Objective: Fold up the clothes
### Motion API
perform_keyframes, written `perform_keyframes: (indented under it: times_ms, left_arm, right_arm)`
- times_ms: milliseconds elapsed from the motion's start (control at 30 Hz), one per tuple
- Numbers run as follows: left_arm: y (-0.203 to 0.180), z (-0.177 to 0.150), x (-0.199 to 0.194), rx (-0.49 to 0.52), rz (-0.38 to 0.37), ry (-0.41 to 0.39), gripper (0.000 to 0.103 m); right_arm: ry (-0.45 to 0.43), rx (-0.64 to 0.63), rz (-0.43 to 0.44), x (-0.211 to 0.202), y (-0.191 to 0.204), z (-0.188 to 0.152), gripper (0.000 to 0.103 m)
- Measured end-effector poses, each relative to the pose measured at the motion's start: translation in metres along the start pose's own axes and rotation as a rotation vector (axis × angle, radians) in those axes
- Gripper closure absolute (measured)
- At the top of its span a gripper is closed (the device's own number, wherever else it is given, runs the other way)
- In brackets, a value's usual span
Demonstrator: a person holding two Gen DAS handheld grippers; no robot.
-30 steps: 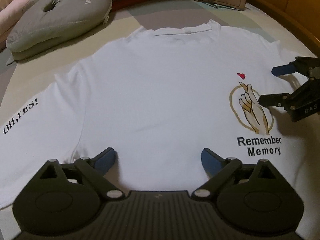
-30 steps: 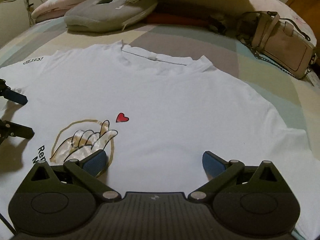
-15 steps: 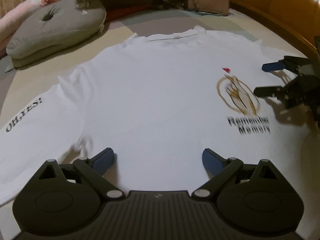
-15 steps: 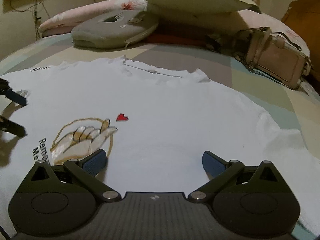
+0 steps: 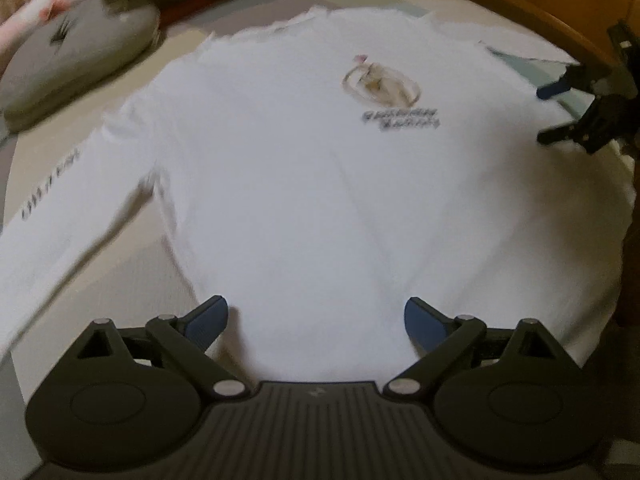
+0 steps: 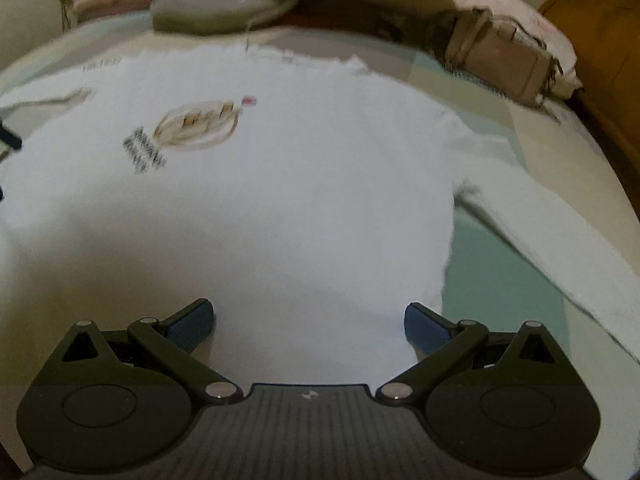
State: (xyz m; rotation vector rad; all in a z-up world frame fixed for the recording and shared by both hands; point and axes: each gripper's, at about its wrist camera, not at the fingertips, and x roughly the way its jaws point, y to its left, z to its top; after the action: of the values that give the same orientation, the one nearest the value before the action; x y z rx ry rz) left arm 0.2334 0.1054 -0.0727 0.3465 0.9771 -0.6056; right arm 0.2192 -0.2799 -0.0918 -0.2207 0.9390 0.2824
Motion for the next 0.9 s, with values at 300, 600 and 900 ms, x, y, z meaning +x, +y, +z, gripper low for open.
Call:
perform_keyframes:
  times_ms: [300,600,900]
  left_arm:
    - [-0.048,0.034,0.027,-0.056,-0.028,-0.091,0.008]
    - [-0.089,-0.029,-0.001,-0.135,0.126,-0.01,0.004]
    - [-0.107,0.005,-0.019,-0.138,0.128,-0.035,0.005]
  right_arm:
    - [-0.09,0.057,0.072,0.018,0.045,0.023,0.0]
    - [-0.106,0.04,0.067,-0.018,0.046,-0.042,0.0]
    - [-0.055,-0.073,0.144,-0.034,0.042,-0.033,0.0]
